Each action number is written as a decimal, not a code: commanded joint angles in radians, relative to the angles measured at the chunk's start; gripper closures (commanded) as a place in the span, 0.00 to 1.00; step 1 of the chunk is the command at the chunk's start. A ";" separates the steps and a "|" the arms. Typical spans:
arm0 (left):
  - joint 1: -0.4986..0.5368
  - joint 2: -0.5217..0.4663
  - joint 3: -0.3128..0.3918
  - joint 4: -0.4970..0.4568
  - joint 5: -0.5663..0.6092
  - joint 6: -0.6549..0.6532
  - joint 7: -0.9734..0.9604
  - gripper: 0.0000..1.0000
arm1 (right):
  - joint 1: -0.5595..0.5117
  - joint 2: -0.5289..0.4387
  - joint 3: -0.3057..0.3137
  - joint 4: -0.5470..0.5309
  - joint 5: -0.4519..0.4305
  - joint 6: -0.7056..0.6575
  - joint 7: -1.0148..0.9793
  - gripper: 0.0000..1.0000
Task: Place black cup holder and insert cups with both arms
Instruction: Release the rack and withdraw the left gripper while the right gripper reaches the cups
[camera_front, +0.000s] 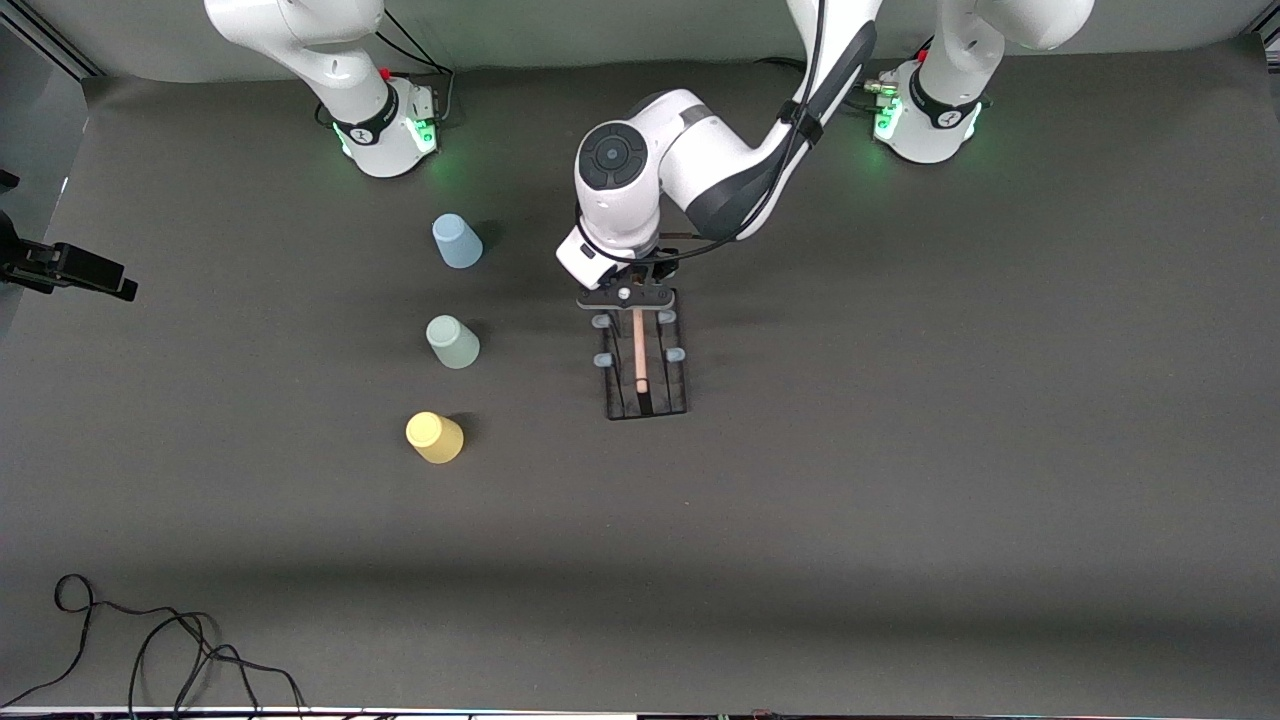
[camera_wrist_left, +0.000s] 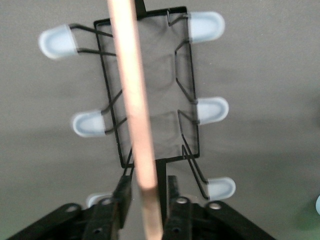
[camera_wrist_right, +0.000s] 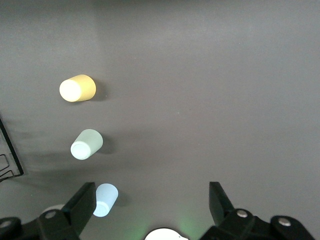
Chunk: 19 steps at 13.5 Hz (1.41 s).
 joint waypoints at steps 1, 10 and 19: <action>-0.002 0.001 0.005 0.027 0.011 -0.005 -0.004 0.01 | -0.001 -0.005 -0.002 -0.002 -0.006 0.003 -0.024 0.00; 0.378 -0.284 0.013 0.060 -0.001 -0.328 0.284 0.00 | 0.007 -0.005 0.004 -0.043 0.044 0.049 0.054 0.01; 0.852 -0.579 0.014 -0.199 0.138 -0.358 0.802 0.00 | 0.182 -0.118 0.011 -0.572 0.100 0.599 0.309 0.01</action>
